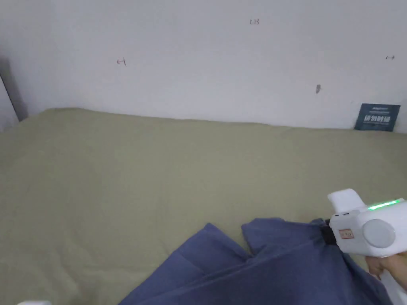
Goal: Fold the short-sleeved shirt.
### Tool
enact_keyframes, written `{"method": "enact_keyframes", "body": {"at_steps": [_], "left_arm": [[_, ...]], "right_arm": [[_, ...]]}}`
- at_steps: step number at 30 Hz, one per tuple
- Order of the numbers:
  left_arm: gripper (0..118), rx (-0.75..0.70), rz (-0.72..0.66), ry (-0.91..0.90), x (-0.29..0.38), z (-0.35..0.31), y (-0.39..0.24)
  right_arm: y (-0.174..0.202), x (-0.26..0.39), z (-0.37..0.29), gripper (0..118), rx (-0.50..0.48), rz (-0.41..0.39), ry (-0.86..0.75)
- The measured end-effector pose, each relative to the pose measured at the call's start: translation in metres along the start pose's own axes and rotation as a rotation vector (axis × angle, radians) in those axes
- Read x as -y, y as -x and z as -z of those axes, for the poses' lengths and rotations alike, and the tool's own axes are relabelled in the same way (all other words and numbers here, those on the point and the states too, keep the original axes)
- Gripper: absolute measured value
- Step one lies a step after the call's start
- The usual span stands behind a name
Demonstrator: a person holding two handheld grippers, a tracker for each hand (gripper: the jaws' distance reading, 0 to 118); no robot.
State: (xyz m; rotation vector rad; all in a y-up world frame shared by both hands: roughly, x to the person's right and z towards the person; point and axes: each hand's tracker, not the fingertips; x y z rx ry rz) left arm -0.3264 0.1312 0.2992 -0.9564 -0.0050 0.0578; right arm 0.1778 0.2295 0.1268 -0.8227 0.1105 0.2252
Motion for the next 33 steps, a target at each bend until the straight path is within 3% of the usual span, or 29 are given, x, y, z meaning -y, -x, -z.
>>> {"method": "enact_keyframes", "body": {"at_steps": [3, 9, 12, 15, 23, 33], "left_arm": [[2, 0.06, -0.029, -0.109, -0.027, -0.039, -0.007], [2, 0.108, 0.056, -0.324, -0.111, -0.114, -0.044], [2, 0.103, 0.055, -0.439, -0.163, -0.144, -0.065], [2, 0.117, 0.041, -0.467, -0.214, -0.172, -0.085], [1, -0.048, 0.11, -0.55, -0.31, -0.208, -0.126], [1, -0.165, 0.156, -0.607, -0.405, -0.218, -0.152]], "right_arm": [[-0.017, -0.02, -0.07, 0, 0.041, 0.002, -0.119], [-0.048, -0.054, -0.219, 0, 0.17, 0.033, -0.382], [-0.065, -0.07, -0.267, 0, 0.253, 0.03, -0.427], [-0.081, -0.084, -0.306, 0, 0.299, 0.093, -0.477], [-0.108, -0.125, -0.334, 0, 0.345, 0.166, -0.539], [-0.129, -0.216, -0.302, 0, 0.415, 0.125, -0.574]]}}
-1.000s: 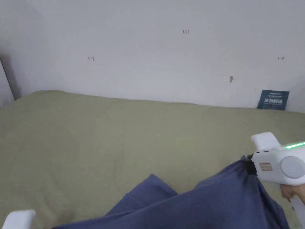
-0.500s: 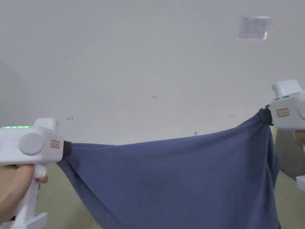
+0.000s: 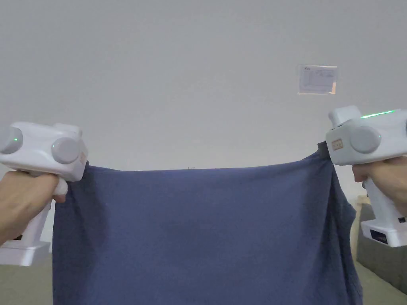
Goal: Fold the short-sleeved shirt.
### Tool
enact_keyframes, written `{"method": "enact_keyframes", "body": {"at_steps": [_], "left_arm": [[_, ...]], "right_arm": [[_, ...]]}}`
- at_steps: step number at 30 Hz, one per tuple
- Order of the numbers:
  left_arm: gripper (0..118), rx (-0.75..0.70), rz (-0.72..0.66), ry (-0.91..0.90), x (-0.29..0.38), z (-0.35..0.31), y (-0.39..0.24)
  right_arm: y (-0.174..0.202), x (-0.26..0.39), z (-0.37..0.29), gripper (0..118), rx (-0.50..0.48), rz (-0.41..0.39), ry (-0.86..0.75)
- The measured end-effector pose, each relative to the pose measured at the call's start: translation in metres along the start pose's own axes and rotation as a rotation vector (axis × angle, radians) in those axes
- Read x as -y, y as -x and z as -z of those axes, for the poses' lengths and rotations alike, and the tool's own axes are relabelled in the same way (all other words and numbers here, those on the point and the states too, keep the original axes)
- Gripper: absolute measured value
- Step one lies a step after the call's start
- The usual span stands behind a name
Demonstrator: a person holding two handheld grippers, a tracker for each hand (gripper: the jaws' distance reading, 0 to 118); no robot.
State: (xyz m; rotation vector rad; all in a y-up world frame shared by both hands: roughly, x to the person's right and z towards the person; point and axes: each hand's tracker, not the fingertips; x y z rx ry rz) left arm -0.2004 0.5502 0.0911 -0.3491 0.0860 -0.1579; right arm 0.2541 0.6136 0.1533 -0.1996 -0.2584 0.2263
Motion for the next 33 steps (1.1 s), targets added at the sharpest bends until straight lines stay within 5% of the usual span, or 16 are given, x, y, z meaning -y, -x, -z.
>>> {"method": "enact_keyframes", "body": {"at_steps": [17, 30, 33], "left_arm": [[1, -0.11, 0.037, -0.03, -0.034, 0.152, -0.05], [1, -0.011, -0.006, 0.173, 0.106, 0.246, -0.083], [1, 0.075, 0.05, 0.25, 0.158, 0.243, -0.081]], "right_arm": [[0.022, -0.042, 0.145, 0, 0.063, 0.054, -0.046], [0.06, 0.152, 0.225, 0, 0.017, 0.073, 0.217], [0.063, 0.214, 0.212, 0, -0.069, 0.085, 0.306]]}}
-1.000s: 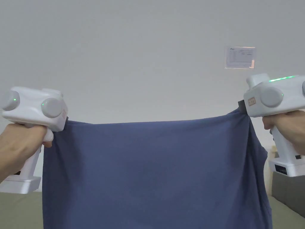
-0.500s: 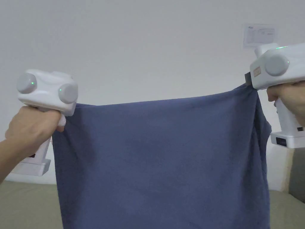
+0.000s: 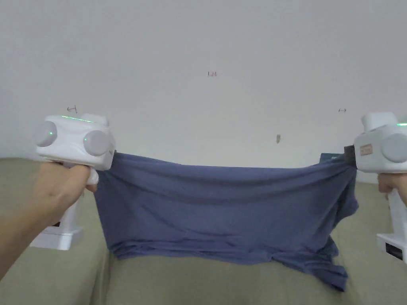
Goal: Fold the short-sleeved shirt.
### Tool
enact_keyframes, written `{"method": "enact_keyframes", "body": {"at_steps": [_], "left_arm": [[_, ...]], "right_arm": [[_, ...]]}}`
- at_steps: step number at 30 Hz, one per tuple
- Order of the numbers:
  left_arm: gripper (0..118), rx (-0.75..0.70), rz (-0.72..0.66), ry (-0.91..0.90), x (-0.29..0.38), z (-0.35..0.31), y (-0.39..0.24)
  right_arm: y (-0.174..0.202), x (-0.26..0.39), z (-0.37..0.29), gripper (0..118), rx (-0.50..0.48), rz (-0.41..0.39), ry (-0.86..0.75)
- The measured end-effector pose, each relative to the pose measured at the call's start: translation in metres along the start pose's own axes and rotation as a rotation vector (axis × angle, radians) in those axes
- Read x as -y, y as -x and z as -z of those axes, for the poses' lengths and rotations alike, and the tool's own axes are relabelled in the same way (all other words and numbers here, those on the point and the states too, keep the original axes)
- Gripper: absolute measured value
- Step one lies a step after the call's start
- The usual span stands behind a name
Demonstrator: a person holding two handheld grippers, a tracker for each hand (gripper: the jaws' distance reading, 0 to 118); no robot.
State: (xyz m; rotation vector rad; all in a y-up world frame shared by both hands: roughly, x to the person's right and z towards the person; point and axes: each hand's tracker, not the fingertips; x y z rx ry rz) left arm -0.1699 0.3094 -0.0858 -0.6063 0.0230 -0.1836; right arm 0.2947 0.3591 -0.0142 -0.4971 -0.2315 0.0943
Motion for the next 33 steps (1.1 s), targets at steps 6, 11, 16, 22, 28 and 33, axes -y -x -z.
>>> {"method": "enact_keyframes", "body": {"at_steps": [6, 11, 16, 22, 28, 33], "left_arm": [[1, 0.072, -0.026, 0.076, 0.111, -0.035, 0.012], [1, 0.109, 0.046, 0.112, 0.194, -0.09, 0.025], [1, 0.178, -0.062, 0.152, 0.262, -0.144, 0.045], [1, 0.178, -0.048, 0.18, 0.343, -0.209, 0.054], [1, 0.201, -0.099, 0.237, 0.402, -0.25, 0.062], [1, 0.207, -0.11, 0.279, 0.425, -0.257, 0.062]], "right_arm": [[-0.014, 0.125, -0.047, 0, -0.073, 0.085, 0.096], [-0.019, 0.205, -0.121, 0, -0.107, 0.081, 0.145], [-0.028, 0.268, -0.193, 0, -0.125, 0.117, 0.193], [-0.033, 0.336, -0.275, 0, -0.135, 0.114, 0.213], [-0.036, 0.389, -0.318, 0, -0.141, 0.144, 0.256], [-0.034, 0.405, -0.319, 0, -0.13, 0.155, 0.285]]}}
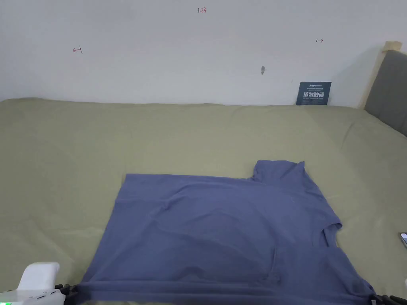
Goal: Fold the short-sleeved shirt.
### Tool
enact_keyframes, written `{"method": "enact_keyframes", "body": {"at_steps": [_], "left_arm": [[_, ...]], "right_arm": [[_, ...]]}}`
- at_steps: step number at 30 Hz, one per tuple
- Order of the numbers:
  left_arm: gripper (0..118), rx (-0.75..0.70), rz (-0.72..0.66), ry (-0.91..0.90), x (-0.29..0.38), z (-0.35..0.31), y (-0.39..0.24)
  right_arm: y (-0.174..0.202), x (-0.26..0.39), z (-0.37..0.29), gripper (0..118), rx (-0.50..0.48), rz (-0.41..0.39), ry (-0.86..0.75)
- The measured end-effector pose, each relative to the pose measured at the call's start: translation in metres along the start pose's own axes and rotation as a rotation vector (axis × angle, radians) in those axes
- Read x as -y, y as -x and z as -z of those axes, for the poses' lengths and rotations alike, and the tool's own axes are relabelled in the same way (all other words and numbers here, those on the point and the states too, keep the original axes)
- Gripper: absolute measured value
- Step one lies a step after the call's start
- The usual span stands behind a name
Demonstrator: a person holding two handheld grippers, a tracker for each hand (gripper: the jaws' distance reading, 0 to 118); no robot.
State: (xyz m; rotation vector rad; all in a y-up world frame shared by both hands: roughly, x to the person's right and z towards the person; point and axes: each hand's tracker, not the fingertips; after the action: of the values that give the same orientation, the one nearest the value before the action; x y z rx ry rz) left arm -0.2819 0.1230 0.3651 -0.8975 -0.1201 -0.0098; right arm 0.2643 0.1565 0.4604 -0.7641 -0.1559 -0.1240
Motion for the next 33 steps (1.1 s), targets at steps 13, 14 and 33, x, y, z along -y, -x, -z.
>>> {"method": "enact_keyframes", "body": {"at_steps": [13, 14, 33], "left_arm": [[111, -0.011, -0.044, 0.003, 0.011, -0.007, 0.005], [109, -0.013, -0.057, 0.007, 0.011, -0.009, 0.008], [114, -0.023, -0.006, 0.077, 0.008, -0.007, 0.003]], "right_arm": [[-0.008, 0.016, 0.016, 113, 0.038, 0.063, 0.057], [-0.008, 0.017, 0.014, 114, 0.037, 0.068, 0.066], [-0.013, 0.013, -0.004, 0, 0.044, 0.067, 0.074]]}}
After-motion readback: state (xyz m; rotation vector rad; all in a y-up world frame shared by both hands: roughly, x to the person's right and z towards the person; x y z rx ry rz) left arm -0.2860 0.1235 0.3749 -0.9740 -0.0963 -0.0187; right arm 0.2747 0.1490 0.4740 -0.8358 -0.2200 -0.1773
